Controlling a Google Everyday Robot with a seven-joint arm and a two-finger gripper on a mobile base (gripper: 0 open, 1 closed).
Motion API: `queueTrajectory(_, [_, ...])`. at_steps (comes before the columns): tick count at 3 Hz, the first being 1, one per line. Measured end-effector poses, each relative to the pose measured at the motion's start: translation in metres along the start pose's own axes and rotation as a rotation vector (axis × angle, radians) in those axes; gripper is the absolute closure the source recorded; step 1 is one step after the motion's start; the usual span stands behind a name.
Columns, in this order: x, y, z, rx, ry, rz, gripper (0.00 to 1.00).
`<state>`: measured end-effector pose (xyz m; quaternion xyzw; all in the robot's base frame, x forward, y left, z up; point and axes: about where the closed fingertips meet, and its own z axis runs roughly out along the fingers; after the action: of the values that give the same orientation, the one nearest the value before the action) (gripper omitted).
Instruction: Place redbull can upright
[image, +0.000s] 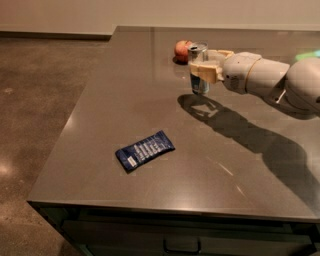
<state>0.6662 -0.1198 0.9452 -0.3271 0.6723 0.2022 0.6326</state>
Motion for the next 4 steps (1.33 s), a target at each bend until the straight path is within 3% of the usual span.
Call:
queueTrajectory(2, [0.014, -0.001, -0.005, 0.007, -0.108, 0.04, 0.59])
queueTrajectory(4, [0.023, -0.002, -0.007, 0.035, -0.155, 0.076, 0.13])
